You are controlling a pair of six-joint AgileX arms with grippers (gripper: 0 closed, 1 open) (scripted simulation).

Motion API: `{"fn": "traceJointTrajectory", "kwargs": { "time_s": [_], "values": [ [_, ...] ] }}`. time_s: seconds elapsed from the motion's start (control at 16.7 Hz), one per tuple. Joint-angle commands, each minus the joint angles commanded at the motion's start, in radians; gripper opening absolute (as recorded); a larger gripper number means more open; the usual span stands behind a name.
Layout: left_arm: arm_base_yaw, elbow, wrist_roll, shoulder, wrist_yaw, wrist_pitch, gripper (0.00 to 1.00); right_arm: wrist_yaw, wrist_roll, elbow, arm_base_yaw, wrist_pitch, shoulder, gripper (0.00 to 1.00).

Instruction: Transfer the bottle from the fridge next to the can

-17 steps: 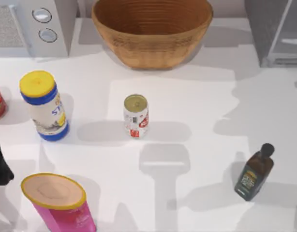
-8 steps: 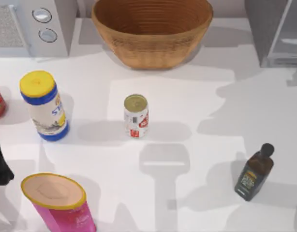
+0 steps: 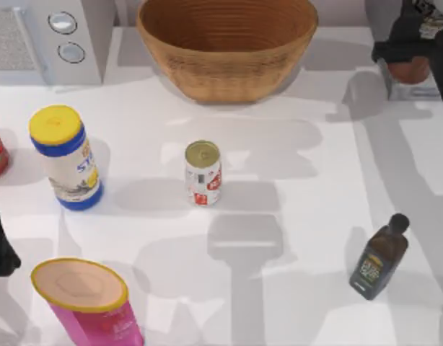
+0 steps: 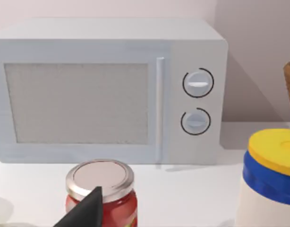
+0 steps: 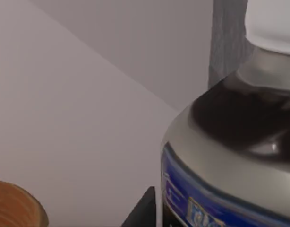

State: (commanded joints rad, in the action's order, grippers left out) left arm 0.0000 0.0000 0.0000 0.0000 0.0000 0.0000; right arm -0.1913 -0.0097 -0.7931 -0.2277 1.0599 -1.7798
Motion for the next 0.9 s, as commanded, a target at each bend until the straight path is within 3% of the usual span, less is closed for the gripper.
{"fn": "traceJointTrajectory", "kwargs": {
  "time_s": [0.3,0.54,0.9],
  "values": [
    [0.000,0.000,0.000,0.000,0.000,0.000,1.00,-0.300,0.000,0.038,-0.298,0.109,-0.072,0.00],
    [0.000,0.000,0.000,0.000,0.000,0.000,1.00,-0.483,0.012,0.105,-0.449,0.207,-0.137,0.00],
    [0.000,0.000,0.000,0.000,0.000,0.000,1.00,-0.581,0.022,0.167,-0.511,0.273,-0.195,0.00]
  ]
}}
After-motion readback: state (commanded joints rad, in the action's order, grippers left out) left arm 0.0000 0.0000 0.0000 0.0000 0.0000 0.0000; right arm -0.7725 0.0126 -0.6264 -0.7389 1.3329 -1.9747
